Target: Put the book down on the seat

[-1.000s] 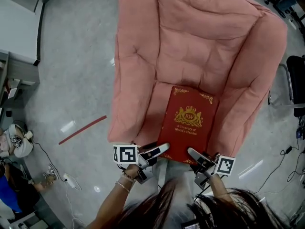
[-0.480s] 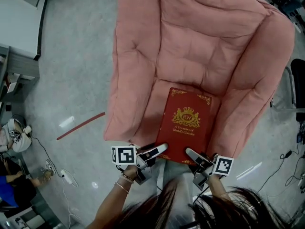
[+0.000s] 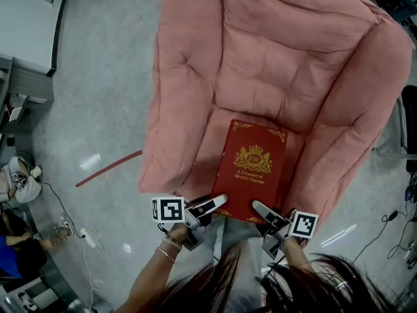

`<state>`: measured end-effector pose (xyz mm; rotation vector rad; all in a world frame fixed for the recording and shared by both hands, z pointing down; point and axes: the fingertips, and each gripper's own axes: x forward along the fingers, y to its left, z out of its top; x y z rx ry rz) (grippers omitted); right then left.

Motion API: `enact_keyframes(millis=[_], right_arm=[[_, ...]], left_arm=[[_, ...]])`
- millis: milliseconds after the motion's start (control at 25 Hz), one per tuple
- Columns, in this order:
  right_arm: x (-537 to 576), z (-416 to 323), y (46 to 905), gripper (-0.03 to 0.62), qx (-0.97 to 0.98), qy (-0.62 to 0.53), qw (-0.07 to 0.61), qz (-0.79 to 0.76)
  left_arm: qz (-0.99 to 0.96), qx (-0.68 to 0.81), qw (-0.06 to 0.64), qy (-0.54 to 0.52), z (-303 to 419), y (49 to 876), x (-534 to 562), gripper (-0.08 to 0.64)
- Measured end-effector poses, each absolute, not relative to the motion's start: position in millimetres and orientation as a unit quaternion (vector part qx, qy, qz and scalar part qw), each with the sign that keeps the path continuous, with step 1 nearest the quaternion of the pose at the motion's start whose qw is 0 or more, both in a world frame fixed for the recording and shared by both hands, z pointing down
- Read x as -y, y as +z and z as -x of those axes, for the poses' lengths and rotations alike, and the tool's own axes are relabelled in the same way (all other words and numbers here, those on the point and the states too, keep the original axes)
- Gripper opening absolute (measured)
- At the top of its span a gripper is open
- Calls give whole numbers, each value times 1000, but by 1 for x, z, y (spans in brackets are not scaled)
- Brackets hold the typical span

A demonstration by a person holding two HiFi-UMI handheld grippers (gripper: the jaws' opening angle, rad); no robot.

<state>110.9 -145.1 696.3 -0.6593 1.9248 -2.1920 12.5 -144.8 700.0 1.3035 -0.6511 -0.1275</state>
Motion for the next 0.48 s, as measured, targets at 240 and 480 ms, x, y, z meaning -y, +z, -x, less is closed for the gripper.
enact_keyframes(millis=[240, 480], right_arm=[[149, -114, 705, 262, -636, -736, 72, 220], [152, -111, 712, 262, -629, -740, 72, 228]], left_arm=[[-588, 299, 749, -64, -16, 709, 148, 261], [-590, 303, 746, -46, -10, 719, 152, 261]])
